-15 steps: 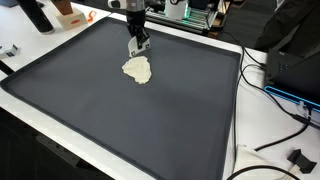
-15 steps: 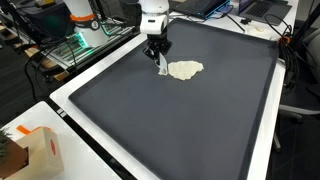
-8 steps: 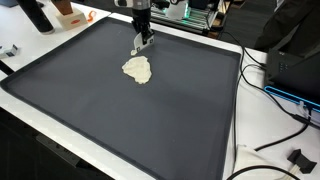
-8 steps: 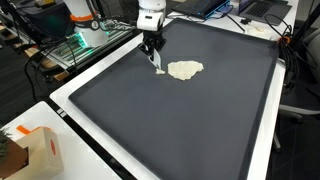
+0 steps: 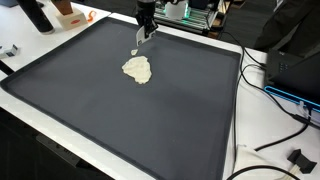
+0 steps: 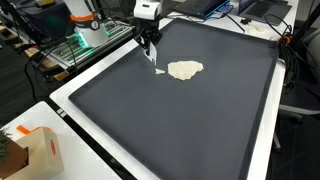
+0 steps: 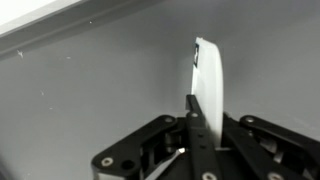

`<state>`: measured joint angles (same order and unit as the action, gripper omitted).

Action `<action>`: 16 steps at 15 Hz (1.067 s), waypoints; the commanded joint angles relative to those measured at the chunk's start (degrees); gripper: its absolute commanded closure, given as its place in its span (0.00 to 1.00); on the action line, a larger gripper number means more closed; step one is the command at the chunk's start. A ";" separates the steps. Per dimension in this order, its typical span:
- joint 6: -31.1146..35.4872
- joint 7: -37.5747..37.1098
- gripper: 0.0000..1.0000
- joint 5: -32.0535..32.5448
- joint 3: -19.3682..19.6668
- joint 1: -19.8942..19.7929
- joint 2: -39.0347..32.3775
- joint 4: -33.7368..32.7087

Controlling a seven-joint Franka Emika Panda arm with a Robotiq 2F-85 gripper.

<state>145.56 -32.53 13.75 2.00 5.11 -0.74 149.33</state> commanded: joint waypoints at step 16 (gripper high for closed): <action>-14.85 -17.21 0.99 -11.42 -7.60 -4.67 13.72 -7.89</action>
<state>135.71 -44.83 4.42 -4.27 1.88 13.30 144.10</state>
